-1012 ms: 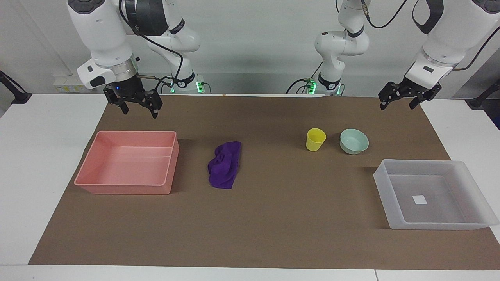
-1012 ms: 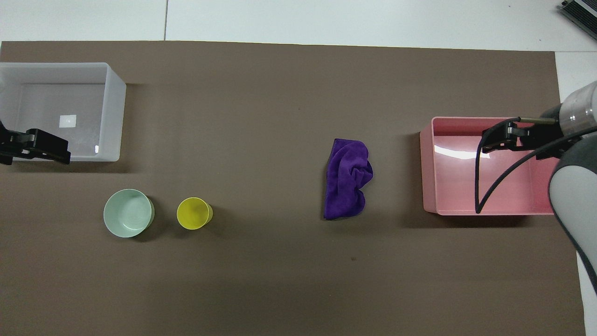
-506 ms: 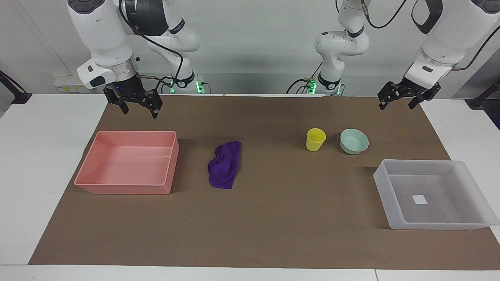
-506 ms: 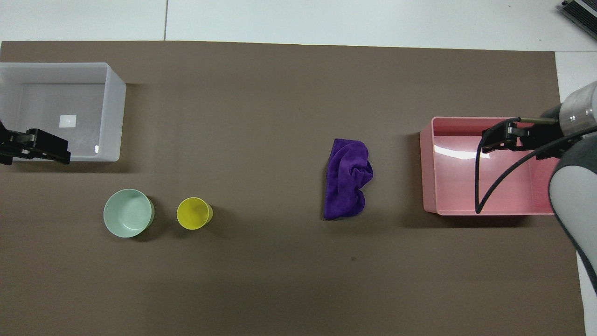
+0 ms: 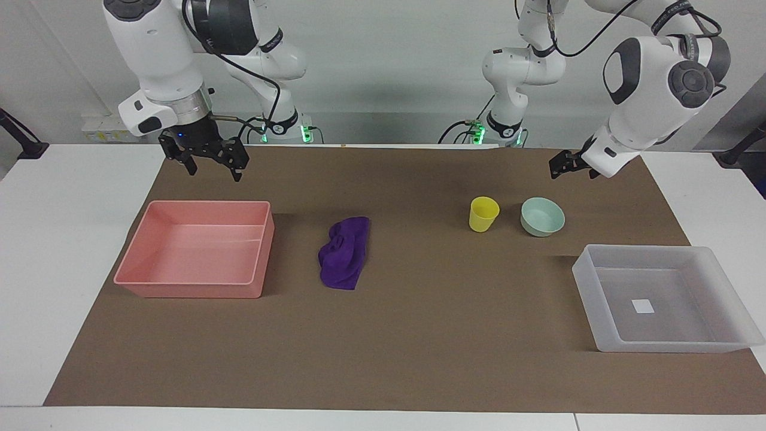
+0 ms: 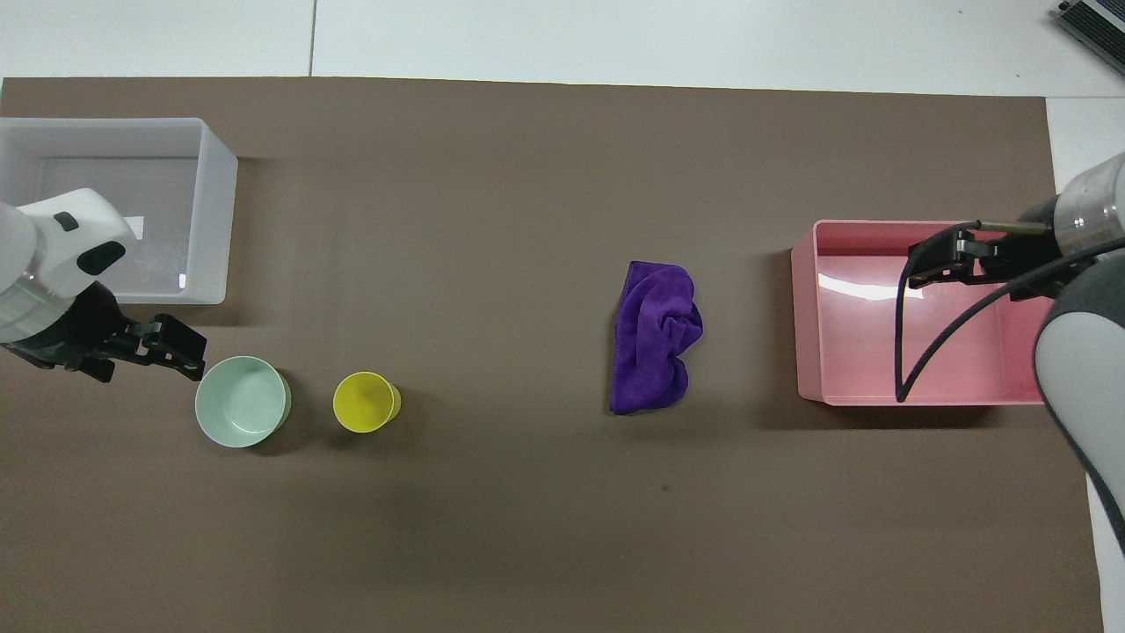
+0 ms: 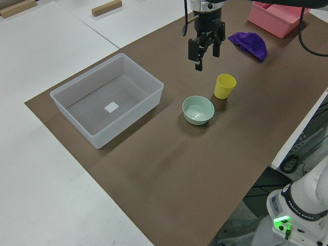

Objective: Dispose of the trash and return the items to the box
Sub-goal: 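Lower the left gripper onto the pale green bowl and grasp its rim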

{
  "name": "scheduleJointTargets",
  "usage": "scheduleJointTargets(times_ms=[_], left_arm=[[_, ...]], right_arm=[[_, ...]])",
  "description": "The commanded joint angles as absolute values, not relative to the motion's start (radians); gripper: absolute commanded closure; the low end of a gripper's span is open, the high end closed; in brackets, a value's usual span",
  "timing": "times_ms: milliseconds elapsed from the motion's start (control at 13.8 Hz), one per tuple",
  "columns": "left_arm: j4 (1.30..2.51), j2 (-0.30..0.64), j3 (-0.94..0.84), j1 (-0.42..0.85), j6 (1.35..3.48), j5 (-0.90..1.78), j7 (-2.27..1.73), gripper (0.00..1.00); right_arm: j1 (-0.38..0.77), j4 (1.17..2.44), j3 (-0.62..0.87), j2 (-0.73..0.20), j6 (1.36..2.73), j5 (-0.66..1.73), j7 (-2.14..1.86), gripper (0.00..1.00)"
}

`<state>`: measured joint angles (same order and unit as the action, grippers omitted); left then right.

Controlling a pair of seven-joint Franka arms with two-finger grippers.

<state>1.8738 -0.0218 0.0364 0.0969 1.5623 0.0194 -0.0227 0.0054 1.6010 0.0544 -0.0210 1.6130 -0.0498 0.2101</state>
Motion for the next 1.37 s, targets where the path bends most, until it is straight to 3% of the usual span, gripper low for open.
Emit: scheduleJointTargets(times_ms=[0,723,940,1157,1301], left_arm=[[2.029,-0.08,0.038,0.048,1.702,0.032,0.032,0.0],[2.384,-0.068,0.038,-0.005,2.146,0.08,0.1,0.0],[2.39,-0.031,0.038,-0.008,2.161,0.095,0.098,0.54],[2.385,-0.011,0.038,-0.018,2.16,0.103,0.098,1.0],[2.378,-0.017,0.038,-0.029,2.146,0.104,0.1,1.0]], right_arm=[[-0.011,1.605,0.061,-0.014,1.605,-0.026,0.187,0.0],[-0.012,1.605,0.061,-0.012,1.598,-0.026,0.186,0.0],[-0.012,1.621,0.061,-0.005,1.603,-0.026,0.181,0.0],[0.002,1.748,0.066,0.038,1.762,-0.026,0.195,0.0],[0.012,1.83,0.074,0.055,1.839,-0.028,0.198,0.0]])
